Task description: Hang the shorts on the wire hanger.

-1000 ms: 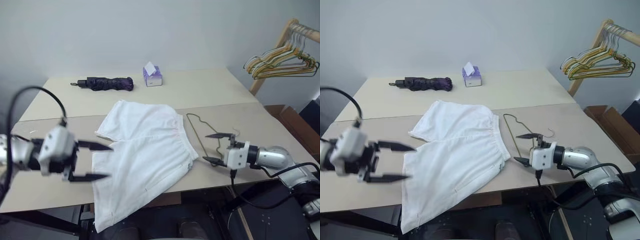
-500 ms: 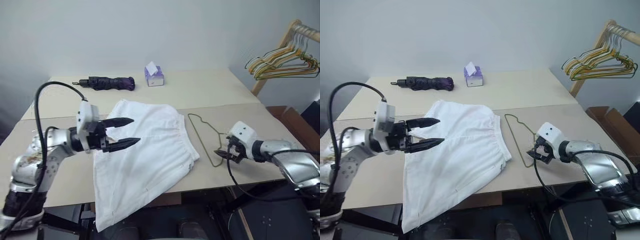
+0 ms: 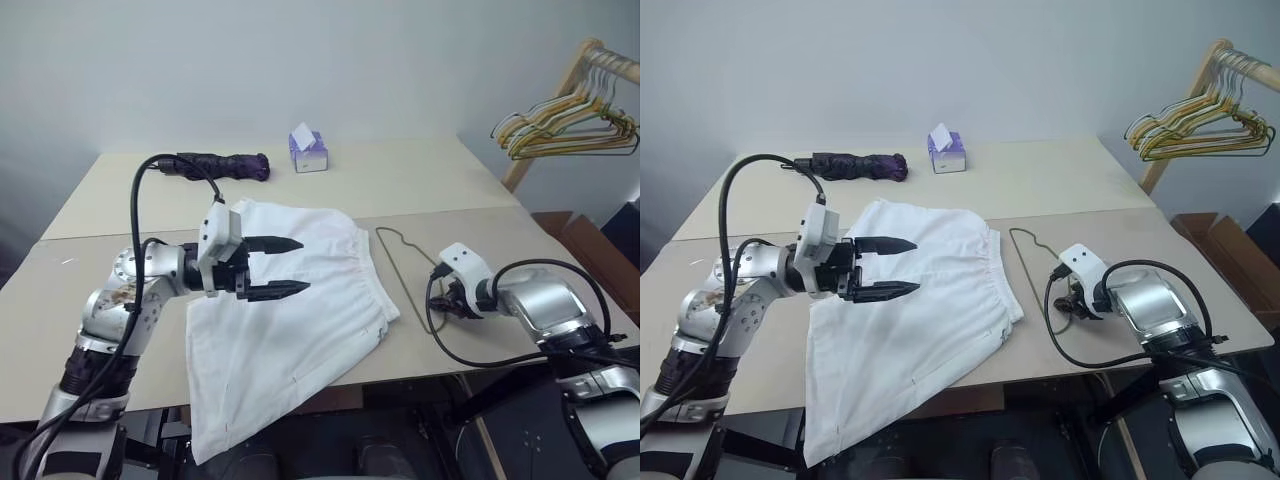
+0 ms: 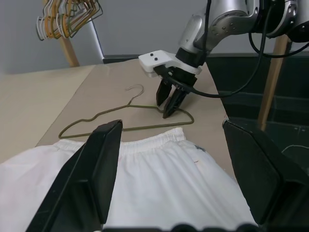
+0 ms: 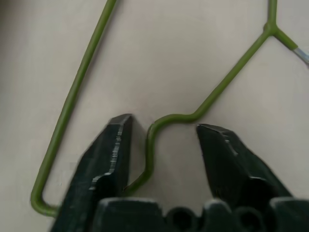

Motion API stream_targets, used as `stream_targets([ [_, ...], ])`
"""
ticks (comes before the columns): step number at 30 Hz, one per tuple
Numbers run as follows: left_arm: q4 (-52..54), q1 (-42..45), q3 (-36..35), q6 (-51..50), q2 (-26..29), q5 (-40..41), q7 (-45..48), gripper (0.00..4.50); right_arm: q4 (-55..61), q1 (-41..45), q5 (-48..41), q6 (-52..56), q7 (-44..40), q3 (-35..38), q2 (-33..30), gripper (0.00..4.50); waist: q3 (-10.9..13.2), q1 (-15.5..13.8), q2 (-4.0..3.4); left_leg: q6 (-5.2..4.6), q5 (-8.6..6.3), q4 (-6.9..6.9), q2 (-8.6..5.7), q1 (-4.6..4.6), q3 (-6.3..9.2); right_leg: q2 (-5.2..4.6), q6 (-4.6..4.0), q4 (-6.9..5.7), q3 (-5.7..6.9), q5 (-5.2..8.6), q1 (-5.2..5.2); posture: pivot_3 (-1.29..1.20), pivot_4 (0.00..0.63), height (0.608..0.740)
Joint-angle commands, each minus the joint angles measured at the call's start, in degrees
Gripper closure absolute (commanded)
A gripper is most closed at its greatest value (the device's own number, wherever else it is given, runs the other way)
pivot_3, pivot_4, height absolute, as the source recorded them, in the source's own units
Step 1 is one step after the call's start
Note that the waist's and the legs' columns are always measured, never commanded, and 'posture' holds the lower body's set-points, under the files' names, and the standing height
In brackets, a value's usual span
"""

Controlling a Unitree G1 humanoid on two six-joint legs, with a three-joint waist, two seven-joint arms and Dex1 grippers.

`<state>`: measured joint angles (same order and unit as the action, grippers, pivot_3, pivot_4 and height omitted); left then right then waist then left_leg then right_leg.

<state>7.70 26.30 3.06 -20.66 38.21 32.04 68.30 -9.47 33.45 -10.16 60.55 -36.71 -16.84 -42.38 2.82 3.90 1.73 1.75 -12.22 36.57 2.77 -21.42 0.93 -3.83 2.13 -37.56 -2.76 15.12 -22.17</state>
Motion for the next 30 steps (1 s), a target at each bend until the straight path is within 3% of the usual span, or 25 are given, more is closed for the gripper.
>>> stream_targets([
  [1, -0.47, 1.95, -0.46, 1.67, -1.29, -0.8, -0.35, 0.92, -2.05, 0.39, 2.23, 2.18, 2.81, 1.73, 0.42, 3.29, -0.04, -0.07, 0.06, 0.0, 0.0, 0.0, 0.0, 0.0, 0.0, 0.0, 0.0, 0.0, 0.0, 0.0, 0.01, -0.04, 0.001, 0.74],
  [5, -1.38, 2.82, -0.24, 1.87, -1.98, -1.67, 0.01, 0.92, -2.85, 1.32, 2.78, 3.99, 4.76, 3.65, 0.72, 4.48, -0.05, -0.1, 0.07, 0.0, 0.0, 0.03, 0.0, -0.03, 0.02, 0.01, 0.01, 0.01, 0.0, 0.0, 0.02, -0.04, 0.005, 0.74],
  [15, -4.78, 5.89, -0.69, 2.8, -6.15, -3.87, -3.59, 0.92, -6.16, 6.11, 5.54, 2.77, 13.9, 11.76, 1.88, 4.48, -0.01, 0.11, 0.01, -0.03, -0.01, 0.05, -0.01, -0.18, 0.08, 0.05, -0.01, 0.0, 0.0, -0.02, -0.1, -0.06, 0.005, 0.74],
  [18, -7.89, 8.25, -1.05, 2.43, -6.89, -4.65, -4.64, 0.92, -2.96, 3.43, 8.49, -12.11, 16.08, 13.19, 0.43, 4.48, -0.01, 0.17, 0.01, -0.04, -0.02, 0.05, -0.01, -0.23, 0.12, 0.07, -0.04, 0.02, 0.0, -0.04, -0.12, -0.07, 0.0, 0.74],
  [22, -13.85, 13.7, -2.45, 0.75, -7.41, -4.95, -6.56, 0.92, 0.56, -2.96, 16.49, -45.78, 18.1, 10.82, -4.42, 4.48, -0.01, 0.27, 0.01, -0.04, -0.02, 0.06, -0.01, -0.33, 0.14, 0.07, 0.16, 0.04, 0.02, 0.07, -0.17, -0.07, 0.0, 0.74],
  [25, -18.05, 17.39, -3.48, 0.18, -7.48, -5.01, -7.31, 0.92, -3.21, -4.14, 26.05, -69.58, 23.16, 7.37, -9.16, 4.48, -0.01, 0.58, -0.01, -0.04, -0.03, 0.12, -0.01, -0.36, 0.11, 0.06, 0.29, 0.04, 0.01, 0.14, -0.21, -0.08, 0.0, 0.74],
  [30, -23.75, 21.34, -2.61, 1.25, -6.78, -7.05, -5.91, 0.92, -7.95, -1.31, 32.18, -90.5, 27.1, 6.23, -10.64, 4.48, -0.01, 2.08, 0.0, -0.05, -0.03, 0.13, -0.01, -0.33, 0.13, 0.07, 0.32, 0.03, 0.0, 0.16, -0.17, -0.08, 0.0, 0.74],
])
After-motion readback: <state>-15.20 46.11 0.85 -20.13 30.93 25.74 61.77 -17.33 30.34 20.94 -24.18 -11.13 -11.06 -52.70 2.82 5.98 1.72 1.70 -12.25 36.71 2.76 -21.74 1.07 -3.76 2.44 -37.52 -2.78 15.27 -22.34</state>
